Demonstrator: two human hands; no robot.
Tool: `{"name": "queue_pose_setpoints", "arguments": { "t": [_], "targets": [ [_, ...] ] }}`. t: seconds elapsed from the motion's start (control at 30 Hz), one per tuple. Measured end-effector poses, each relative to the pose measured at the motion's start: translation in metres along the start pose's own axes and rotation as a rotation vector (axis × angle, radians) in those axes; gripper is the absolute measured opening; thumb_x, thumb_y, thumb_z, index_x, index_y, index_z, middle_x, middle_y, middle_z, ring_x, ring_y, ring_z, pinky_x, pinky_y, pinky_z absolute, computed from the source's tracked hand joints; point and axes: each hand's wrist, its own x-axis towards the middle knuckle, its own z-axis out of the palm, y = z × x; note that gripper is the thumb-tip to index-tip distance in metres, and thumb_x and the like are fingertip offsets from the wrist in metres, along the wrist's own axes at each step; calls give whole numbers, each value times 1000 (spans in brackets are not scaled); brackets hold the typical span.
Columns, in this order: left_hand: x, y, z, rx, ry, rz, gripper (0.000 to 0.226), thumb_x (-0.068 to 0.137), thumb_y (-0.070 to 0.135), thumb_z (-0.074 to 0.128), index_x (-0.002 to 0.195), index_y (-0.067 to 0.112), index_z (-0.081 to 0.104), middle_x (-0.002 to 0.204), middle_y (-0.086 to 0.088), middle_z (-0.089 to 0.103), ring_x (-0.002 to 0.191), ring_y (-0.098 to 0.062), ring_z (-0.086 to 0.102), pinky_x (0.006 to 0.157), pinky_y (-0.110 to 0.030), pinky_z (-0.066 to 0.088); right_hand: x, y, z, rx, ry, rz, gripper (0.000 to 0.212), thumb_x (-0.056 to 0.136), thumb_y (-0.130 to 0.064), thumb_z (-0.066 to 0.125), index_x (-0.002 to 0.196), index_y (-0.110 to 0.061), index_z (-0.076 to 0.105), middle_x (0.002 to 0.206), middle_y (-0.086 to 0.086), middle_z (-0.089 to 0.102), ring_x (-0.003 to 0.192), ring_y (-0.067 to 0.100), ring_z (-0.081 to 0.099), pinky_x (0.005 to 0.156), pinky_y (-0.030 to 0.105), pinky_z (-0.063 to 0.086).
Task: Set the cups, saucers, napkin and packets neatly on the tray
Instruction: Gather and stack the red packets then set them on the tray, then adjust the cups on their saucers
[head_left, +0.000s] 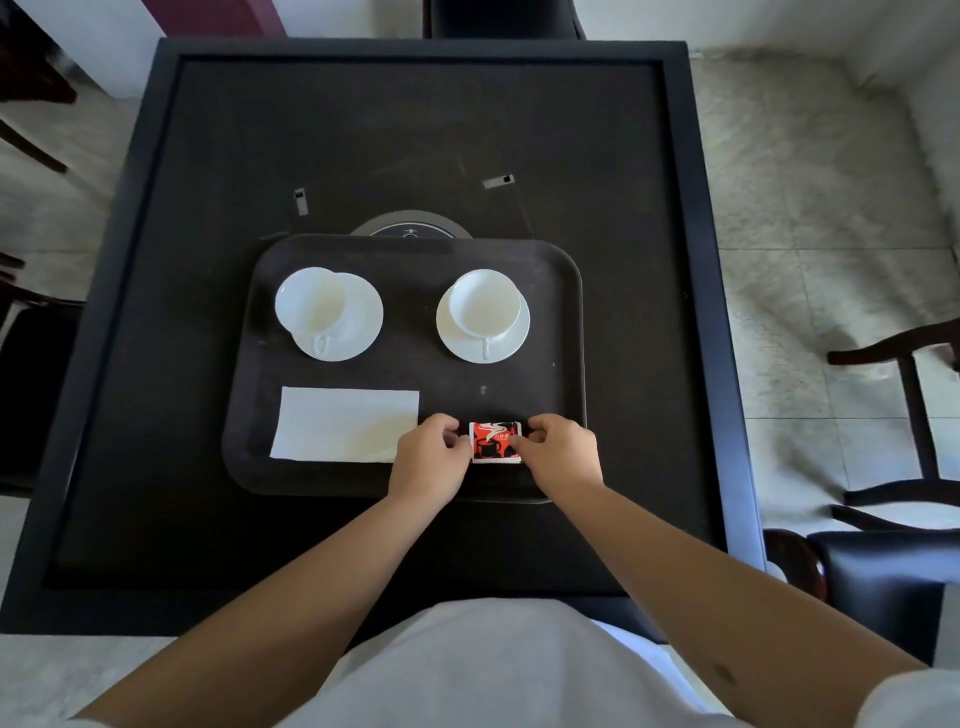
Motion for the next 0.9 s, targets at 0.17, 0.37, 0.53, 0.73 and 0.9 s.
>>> {"name": "queue_pose_setpoints", "arguments": {
  "t": [0.17, 0.37, 0.53, 0.73, 0.9],
  "targets": [
    [-11, -5, -11, 109, -62, 117, 54, 95, 32, 60, 145, 20, 44, 145, -1, 52, 131, -20, 50, 104, -36, 44, -13, 0, -9, -54, -93, -32, 48, 87, -33, 71, 130, -17, 57, 92, -12, 59, 69, -3, 50, 52, 7, 33],
    [-36, -16, -17, 388, -45, 323, 73, 91, 50, 56, 152, 22, 27, 160, -2, 28, 145, -21, 28, 110, -39, 36, -39, 3, -14, -46, -188, -41, 58, 89, -35, 69, 140, -19, 46, 127, 0, 61, 92, 3, 53, 63, 12, 36],
    [-60, -26, -28, 641, 39, 452, 85, 85, 66, 46, 154, 28, 12, 166, -7, 7, 151, -29, 11, 114, -46, 28, -72, 5, -23, -395, -46, -318, 78, 84, -56, 65, 148, -33, 27, 154, -4, 36, 138, 21, 37, 97, 37, 43],
    [-78, -32, -46, 720, 126, 460, 91, 81, 77, 38, 153, 35, 2, 166, -6, -3, 152, -31, 3, 116, -50, 21, -95, 6, -28, -616, 20, -433, 97, 77, -80, 50, 151, -41, 1, 164, -5, -2, 150, 27, 2, 115, 52, 19],
    [-86, -38, -66, 710, 127, 455, 89, 83, 76, 38, 154, 35, 3, 167, -5, 0, 152, -30, 3, 117, -50, 21, -105, 1, -24, -646, 47, -443, 95, 78, -80, 48, 151, -41, 1, 164, -5, -3, 150, 27, 2, 115, 51, 21]
  ]
}}
